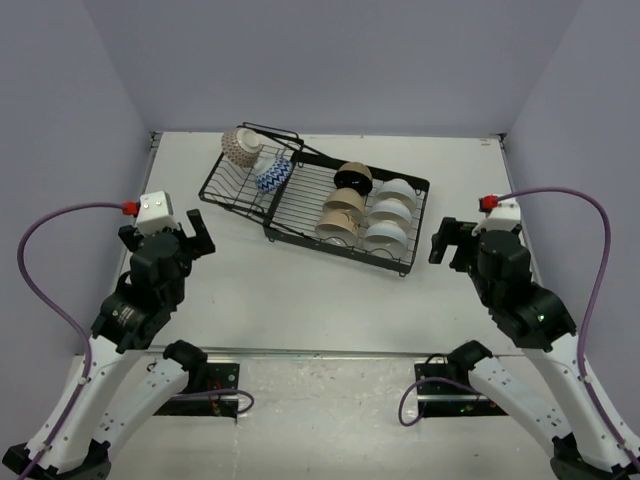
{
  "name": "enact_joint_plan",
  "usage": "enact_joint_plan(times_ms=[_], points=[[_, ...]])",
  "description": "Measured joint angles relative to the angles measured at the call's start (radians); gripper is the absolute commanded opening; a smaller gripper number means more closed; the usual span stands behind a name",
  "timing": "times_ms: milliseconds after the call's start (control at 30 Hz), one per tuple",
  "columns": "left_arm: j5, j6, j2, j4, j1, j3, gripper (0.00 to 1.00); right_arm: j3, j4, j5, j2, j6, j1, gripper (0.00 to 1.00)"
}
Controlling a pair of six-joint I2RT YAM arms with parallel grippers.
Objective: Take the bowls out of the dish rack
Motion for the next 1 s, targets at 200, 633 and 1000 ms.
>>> enact_joint_plan(times_ms=[200,633,1000], points=[[-0.01,-0.005,-0.006,0.0,0.0,0.0,1.0,-0.011,0.004,0.001,-0.014,0.005,0.0,0.99],[-0.024,-0.024,-0.013,0.001,0.0,-0.001,1.0,-0.048,0.116,-0.118,0.01,0.059,0.0,0.99],[-0.005,-0.025,-0.046,0.018,0.0,-0.048,1.0,-0.058,0.57,-0.597,0.371,0.277,0.001,0.99]])
